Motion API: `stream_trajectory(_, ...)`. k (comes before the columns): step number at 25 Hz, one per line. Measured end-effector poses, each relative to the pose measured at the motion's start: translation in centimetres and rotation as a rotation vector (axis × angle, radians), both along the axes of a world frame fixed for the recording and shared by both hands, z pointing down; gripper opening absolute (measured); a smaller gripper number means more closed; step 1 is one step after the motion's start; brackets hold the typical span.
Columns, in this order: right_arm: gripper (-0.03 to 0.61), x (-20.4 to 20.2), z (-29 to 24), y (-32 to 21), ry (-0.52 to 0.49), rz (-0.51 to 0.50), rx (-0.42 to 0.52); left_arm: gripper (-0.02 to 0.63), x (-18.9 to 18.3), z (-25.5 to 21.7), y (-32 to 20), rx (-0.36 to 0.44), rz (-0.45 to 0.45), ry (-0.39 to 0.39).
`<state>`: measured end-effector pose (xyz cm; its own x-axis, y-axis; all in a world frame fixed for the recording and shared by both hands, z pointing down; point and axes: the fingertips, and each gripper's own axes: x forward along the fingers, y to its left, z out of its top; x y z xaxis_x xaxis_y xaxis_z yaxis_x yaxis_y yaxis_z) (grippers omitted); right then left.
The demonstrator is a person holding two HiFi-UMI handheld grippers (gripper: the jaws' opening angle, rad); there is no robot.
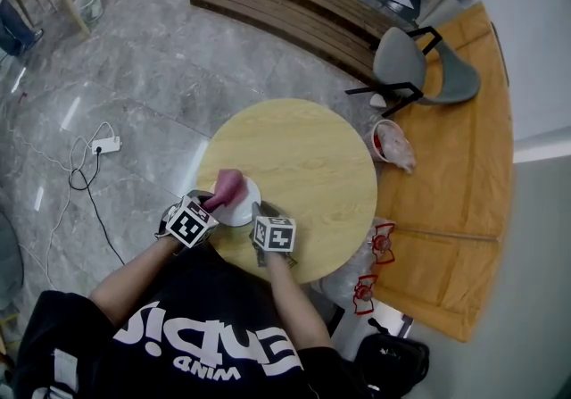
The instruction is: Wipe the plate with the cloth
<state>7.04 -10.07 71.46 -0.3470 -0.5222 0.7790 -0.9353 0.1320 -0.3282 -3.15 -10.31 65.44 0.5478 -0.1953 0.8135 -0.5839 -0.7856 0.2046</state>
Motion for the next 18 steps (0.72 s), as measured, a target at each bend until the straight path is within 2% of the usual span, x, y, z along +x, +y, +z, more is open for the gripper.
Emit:
stream_trajectory(8,0.095,-0.1,0.1,-0.1,-0.010,0.008,0.001,0.051,4.6,1.9,4.6,-0.085,0.172,0.018)
stream_trajectory(18,0.092,0.1,0.1,-0.3,0.004,0.034,0.005,0.051,6.9,3.9,5.3,-0.150,0.202,0.050)
